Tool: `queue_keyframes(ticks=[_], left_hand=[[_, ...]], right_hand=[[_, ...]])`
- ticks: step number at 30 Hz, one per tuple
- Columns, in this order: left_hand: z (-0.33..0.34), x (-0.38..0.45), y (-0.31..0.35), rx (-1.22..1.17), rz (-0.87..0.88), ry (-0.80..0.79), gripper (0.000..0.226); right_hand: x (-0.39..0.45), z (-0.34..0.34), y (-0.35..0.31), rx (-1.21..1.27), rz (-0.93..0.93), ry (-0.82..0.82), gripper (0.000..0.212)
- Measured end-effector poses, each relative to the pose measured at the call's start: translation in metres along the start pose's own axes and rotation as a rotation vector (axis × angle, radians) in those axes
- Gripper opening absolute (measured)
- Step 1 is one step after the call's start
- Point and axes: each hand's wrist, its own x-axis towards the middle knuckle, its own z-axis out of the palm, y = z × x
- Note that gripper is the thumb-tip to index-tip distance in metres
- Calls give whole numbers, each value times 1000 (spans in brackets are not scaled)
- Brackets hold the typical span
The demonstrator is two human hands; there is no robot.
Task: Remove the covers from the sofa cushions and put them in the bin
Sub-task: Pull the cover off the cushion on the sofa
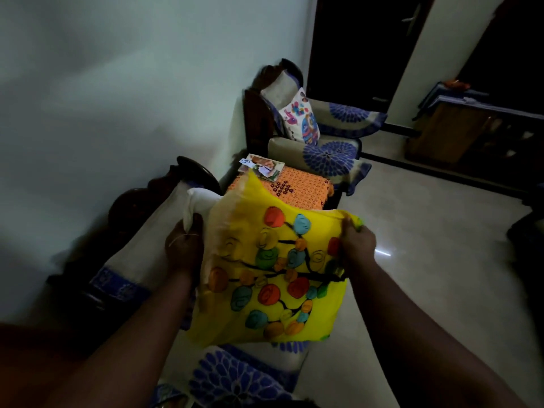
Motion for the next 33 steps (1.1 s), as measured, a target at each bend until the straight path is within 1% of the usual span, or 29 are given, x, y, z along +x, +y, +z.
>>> queue_keyframes(ticks=[2,4,6,7,8,10,11,12,13,14,15,16,17,18,19,20,21,22,24,25,26,28,29,30,31,32,33], left_hand=[[0,-6,4,-61,-49,39,36],[5,-9,4,-102,-80,16,38],[8,-4,13,-142,-115,14,39],[9,2,17,-168,-126,19,39],[8,10,23,-163,-152,12,41],[6,30,28,-144,-155,-10,43],[5,37,26,-161,-160,-17,45],[2,38,28,-209,-172,-26,47],[3,43,30,-249,-190,-27,52],[0,41,26,-283,-207,-44,61],[2,50,25,-274,-209,-104,70],[2,54,17,-265,-198,-280,75],[4,62,4,-287,-235,-566,74],[6,61,-7,-339,-287,-852,73],[7,50,-20,-331,-352,-1052,75],[1,30,-33,-268,-451,-1015,79],[1,4,-45,-258,-630,-916,76],[4,-20,-62,-291,-696,-797,66],[5,-55,-79,-349,-649,-727,47],[13,-51,-77,-351,-612,-673,42],[16,-51,-74,-331,-548,-613,38],[30,-36,-55,-266,-423,-480,26],[35,-32,-52,-233,-361,-417,23],[38,-33,-46,-202,-314,-377,23],[44,-34,-43,-198,-290,-343,24],[49,-35,-42,-208,-288,-322,26],[55,-35,-43,-208,-295,-311,30]], right_hand=[[11,-8,-8,-2,-5,58,32],[22,-11,-9,-21,-32,123,36],[23,-8,-7,-23,-38,112,42],[27,-7,1,-27,-19,60,48],[30,-6,13,-33,14,-35,58],[20,-5,39,-66,136,-236,78],[-3,-7,34,-42,239,-342,76],[-25,-10,34,23,341,-427,61],[-45,-12,33,109,369,-489,43],[-53,-11,38,124,346,-491,29],[-61,-10,36,160,330,-477,25],[-63,-13,35,152,296,-449,34],[-54,-15,39,144,254,-430,45],[-44,-16,43,104,218,-398,52],[-30,-16,48,105,205,-364,57],[-17,-17,57,89,175,-338,63],[-10,-20,59,64,137,-326,69],[-2,-20,63,28,93,-314,70],[2,-21,55,-17,36,-304,57],[6,-20,53,-88,11,-271,52],[8,-19,51,-187,-20,-207,50],[-3,-18,42,-330,-101,-13,48],[-20,-13,34,-370,-201,35,45],[-41,-4,30,-416,-315,-6,43],[-68,7,27,-488,-423,-154,44],[-98,18,26,-573,-493,-360,49],[-128,27,25,-691,-514,-558,56]])
